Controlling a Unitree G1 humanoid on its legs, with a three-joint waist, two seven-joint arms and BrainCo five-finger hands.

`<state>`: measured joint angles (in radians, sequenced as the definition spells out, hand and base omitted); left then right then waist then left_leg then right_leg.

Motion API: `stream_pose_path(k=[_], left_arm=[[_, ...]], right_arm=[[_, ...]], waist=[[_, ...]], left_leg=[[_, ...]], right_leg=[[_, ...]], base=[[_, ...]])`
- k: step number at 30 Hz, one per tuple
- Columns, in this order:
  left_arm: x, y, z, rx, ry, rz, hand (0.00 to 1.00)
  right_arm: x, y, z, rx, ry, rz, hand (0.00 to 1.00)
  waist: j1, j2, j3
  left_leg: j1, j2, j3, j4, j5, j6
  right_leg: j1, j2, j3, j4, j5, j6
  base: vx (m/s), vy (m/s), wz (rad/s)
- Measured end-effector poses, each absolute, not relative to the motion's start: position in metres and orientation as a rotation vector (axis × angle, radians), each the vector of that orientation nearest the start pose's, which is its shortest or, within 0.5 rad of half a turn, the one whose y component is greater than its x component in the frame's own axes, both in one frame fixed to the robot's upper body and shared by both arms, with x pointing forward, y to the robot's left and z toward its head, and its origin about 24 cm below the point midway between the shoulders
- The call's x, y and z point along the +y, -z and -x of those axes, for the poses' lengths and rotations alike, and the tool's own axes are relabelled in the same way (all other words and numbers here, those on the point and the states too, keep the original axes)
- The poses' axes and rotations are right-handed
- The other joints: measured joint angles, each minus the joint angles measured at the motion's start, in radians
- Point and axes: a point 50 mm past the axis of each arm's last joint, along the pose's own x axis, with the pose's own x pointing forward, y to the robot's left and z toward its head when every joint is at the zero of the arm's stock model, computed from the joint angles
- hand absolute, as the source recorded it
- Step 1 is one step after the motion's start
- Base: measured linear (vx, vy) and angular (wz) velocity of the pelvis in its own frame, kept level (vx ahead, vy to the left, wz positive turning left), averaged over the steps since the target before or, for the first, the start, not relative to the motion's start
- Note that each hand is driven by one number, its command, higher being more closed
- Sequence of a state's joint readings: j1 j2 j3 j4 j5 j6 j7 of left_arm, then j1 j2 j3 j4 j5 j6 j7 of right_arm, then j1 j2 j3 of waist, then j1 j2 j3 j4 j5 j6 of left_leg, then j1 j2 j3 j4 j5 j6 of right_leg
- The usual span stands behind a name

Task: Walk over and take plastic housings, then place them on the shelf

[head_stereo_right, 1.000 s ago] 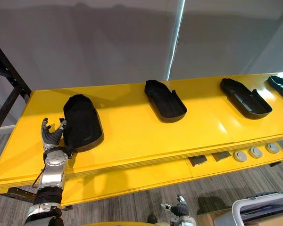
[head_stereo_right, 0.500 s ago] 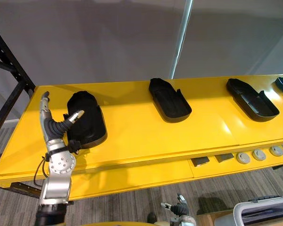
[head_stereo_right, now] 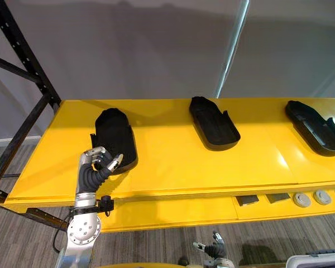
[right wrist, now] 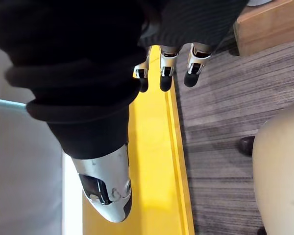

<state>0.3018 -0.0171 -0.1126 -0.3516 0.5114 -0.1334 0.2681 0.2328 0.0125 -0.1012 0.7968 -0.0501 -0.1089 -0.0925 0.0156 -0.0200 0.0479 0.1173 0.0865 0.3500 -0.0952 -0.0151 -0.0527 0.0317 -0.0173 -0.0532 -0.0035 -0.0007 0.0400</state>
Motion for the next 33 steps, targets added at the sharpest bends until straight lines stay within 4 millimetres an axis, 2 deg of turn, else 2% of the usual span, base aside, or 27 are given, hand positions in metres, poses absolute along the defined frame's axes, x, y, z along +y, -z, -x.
stream_pose_path(k=[2,6,14,22,33], left_arm=[[0.143,-0.061,-0.194,-0.188,-0.206,-0.448,1.00],[0.142,-0.048,-0.195,-0.122,-0.208,-0.442,1.00],[0.147,-0.029,-0.197,-0.022,-0.226,-0.447,1.00],[0.154,-0.027,-0.205,-0.007,-0.254,-0.457,1.00],[0.162,-0.029,-0.217,-0.009,-0.324,-0.469,1.00]], right_arm=[[-0.174,0.146,-0.094,0.915,0.218,0.025,0.00],[-0.175,0.143,-0.093,0.901,0.225,0.025,0.00],[-0.175,0.143,-0.093,0.903,0.225,0.025,0.00],[-0.177,0.141,-0.090,0.898,0.232,0.025,0.00],[-0.176,0.142,-0.089,0.903,0.235,0.023,0.00]], waist=[[0.000,-0.003,-0.002],[-0.001,-0.002,-0.002],[-0.003,-0.001,-0.003],[-0.006,0.007,-0.016],[-0.006,0.001,-0.022]], left_leg=[[-0.009,0.004,0.010,0.044,-0.030,0.001],[-0.025,0.016,0.021,0.114,-0.087,-0.003],[-0.036,0.021,0.029,0.149,-0.107,0.001],[-0.037,0.023,0.038,0.170,-0.130,0.001],[-0.039,0.021,0.046,0.165,-0.131,0.000]], right_leg=[[0.005,-0.003,0.009,0.000,0.000,0.000],[0.013,-0.004,0.028,0.001,-0.003,-0.002],[0.013,-0.004,0.032,0.002,-0.007,-0.003],[0.013,-0.005,0.040,0.004,-0.014,0.000],[-0.002,-0.004,0.052,0.017,-0.027,0.000]], base=[[0.02,0.014,-0.13],[0.01,0.011,-0.16],[0.01,0.000,-0.02],[0.00,0.000,-0.04],[0.00,-0.001,-0.01]])
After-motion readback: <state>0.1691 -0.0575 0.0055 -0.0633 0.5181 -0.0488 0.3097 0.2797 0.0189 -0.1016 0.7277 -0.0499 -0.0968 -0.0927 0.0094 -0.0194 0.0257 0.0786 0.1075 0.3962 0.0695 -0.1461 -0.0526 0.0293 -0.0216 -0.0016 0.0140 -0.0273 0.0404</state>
